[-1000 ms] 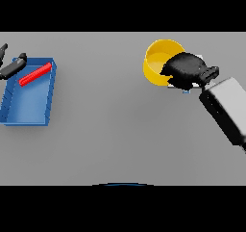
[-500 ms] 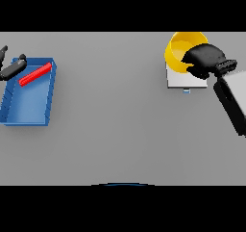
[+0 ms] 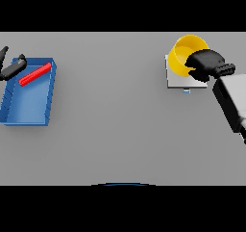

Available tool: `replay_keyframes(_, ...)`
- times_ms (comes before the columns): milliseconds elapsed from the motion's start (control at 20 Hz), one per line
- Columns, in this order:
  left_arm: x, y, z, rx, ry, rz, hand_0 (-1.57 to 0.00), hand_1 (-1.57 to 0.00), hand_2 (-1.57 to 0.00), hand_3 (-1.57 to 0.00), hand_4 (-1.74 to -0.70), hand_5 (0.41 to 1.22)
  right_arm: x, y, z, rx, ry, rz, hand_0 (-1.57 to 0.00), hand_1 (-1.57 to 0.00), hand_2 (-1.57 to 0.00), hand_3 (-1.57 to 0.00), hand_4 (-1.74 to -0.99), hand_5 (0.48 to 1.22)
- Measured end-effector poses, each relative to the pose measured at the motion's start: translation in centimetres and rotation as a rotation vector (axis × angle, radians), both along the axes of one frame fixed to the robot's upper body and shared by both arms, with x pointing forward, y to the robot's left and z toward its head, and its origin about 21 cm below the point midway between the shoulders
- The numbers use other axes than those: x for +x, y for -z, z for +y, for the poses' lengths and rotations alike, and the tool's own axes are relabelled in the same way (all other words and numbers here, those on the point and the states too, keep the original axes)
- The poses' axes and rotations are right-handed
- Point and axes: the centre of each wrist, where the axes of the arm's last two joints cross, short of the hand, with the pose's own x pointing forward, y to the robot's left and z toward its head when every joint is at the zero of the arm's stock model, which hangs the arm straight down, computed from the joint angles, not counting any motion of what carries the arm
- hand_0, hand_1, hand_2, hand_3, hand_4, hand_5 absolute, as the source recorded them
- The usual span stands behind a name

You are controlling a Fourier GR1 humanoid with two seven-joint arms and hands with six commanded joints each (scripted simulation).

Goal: Pick up the red beaker and tilt it to pour out 1 green nut into yellow bowl. Pick up the yellow bowl and place it on the metallic measuring scale.

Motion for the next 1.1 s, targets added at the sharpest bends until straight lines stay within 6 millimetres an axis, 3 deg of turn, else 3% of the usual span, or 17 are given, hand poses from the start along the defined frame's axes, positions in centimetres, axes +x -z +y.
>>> replay_keyframes(150, 0.21, -0.31, 0.13, -0.001, 0.004, 0.004, 0.00, 0.00, 0.00, 0.00, -0.84, 0.783, 0.07, 0.28, -0.24, 0.005, 0.005, 0.022, -1.57, -1.57, -1.37, -1.45, -1.741, 1.221)
replay_keyframes(250, 0.42, -0.40, -0.09, 0.001, 0.012, 0.006, 0.00, 0.00, 0.00, 0.00, -0.84, 0.779, 0.16, 0.35, -0.02, 0.007, 0.003, 0.021, -1.57, -1.50, -1.44, -1.25, -1.741, 1.221)
replay_keyframes(300, 0.28, -0.24, -0.24, 0.005, 0.016, 0.002, 0.00, 0.00, 0.00, 0.00, -0.84, 0.775, 0.05, 0.21, -0.36, 0.017, 0.005, 0.027, -1.56, -1.43, -1.34, -1.11, -1.682, 1.221)
replay_keyframes(400, 0.15, -0.04, -0.09, 0.000, 0.012, 0.011, 0.00, 0.00, 0.00, 0.00, -0.84, 0.774, 0.01, 0.26, -0.18, 0.008, 0.027, 0.037, -1.33, -1.12, -1.01, -0.82, -1.592, 1.074)
replay_keyframes(500, 0.43, -0.21, -0.09, 0.000, 0.008, 0.012, 0.00, 0.00, 0.00, 0.00, -0.83, 0.768, 0.05, 0.48, -0.12, 0.036, 0.051, 0.056, -0.95, -0.81, -0.71, -0.58, -1.535, 0.965)
replay_keyframes(600, 0.52, -0.49, -0.17, -0.009, 0.007, -0.002, 0.00, 0.00, 0.00, 0.00, -0.84, 0.764, 0.09, 0.23, -0.36, 0.056, 0.060, 0.076, -0.61, -0.56, -0.47, -0.39, -1.496, 0.890)
replay_keyframes(700, 0.34, -0.29, 0.14, -0.012, 0.010, 0.007, 0.00, 0.00, 0.00, 0.00, -0.83, 0.754, -0.02, 0.18, -0.26, 0.065, 0.067, 0.090, -0.39, -0.38, -0.30, -0.26, -1.476, 0.847)
replay_keyframes(850, 0.15, -0.52, 0.04, -0.003, 0.017, 0.004, 0.00, 0.00, 0.00, 0.00, -0.83, 0.752, -0.07, 0.37, -0.29, 0.038, 0.054, 0.089, -0.20, -0.19, -0.15, -0.13, -1.435, 0.817)
replay_keyframes(1000, 0.11, -0.04, -0.18, -0.003, 0.018, 0.005, 0.00, 0.00, 0.00, 0.00, -0.83, 0.759, 0.04, 0.02, -0.59, 0.004, 0.068, 0.101, -0.10, -0.10, -0.08, -0.07, -1.401, 0.798)
replay_keyframes(1100, 0.38, -0.37, -0.38, -0.004, 0.018, 0.003, 0.00, 0.00, 0.00, 0.00, -0.83, 0.760, -0.16, 0.45, 0.25, 0.009, 0.052, 0.117, -0.06, -0.06, -0.05, -0.04, -1.390, 0.779)
